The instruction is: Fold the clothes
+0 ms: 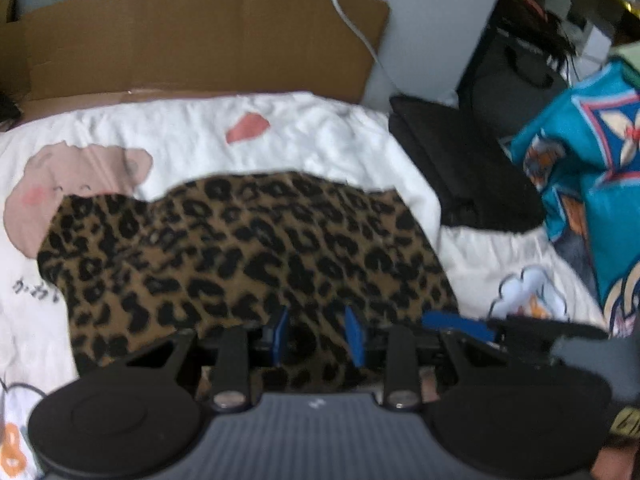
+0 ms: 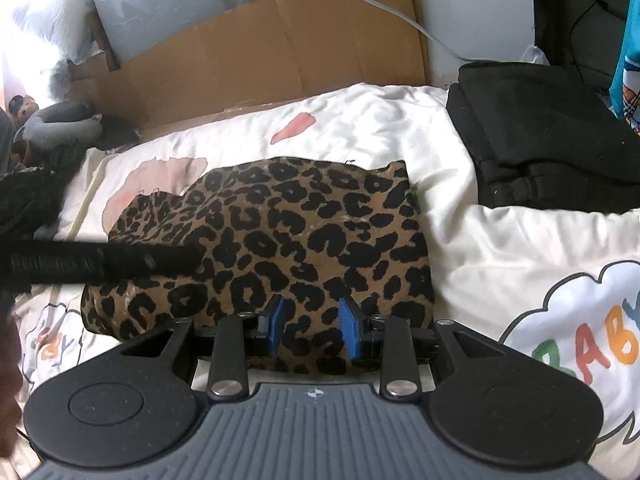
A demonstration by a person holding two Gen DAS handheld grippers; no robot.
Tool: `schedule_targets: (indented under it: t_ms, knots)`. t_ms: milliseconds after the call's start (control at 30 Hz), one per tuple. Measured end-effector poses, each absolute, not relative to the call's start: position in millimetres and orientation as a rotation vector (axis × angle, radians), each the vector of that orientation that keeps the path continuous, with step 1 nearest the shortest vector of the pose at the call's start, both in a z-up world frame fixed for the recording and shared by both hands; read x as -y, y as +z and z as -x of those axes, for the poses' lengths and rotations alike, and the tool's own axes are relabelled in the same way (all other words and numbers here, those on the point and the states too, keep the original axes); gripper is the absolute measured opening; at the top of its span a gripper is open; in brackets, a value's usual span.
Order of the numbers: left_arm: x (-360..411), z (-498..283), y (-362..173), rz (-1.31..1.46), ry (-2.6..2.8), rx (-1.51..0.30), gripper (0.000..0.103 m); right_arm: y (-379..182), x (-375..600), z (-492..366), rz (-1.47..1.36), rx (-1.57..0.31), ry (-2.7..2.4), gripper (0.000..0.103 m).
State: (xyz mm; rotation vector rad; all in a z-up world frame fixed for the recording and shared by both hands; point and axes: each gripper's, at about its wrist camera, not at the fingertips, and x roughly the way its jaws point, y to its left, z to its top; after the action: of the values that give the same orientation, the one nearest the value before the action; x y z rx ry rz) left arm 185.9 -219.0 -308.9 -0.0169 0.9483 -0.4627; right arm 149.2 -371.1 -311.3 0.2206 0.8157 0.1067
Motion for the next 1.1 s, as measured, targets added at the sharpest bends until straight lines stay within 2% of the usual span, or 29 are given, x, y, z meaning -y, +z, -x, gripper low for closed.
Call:
schedule_targets:
  t_ms: [300,467,700,1100]
  knots:
    - [226.6,-179.7,-338.8,-0.094,-0.460,-0.979,0.030,-326.3,371.3,-151.8,-0.187,-0.866,0.101,0.036]
    - [215.7,-181.4,-338.5,-0.101,-0.428,-0.968,0.015,-328.7,368.6,-153.9,-0.155,-0.870,0.109,0.036]
    - [184.4,-183.7,-334.5,-0.069,-0.362,-0.978,0.008,-329.6,368.5,-153.4,-0.146,-0.867,0.113,0.036]
    - [147.2,-182.6,-338.5,-0.052,-0.271,-0.985,0.007,-331.9,369.9,-154.0,-0.144,-0.865,0.114,0.036]
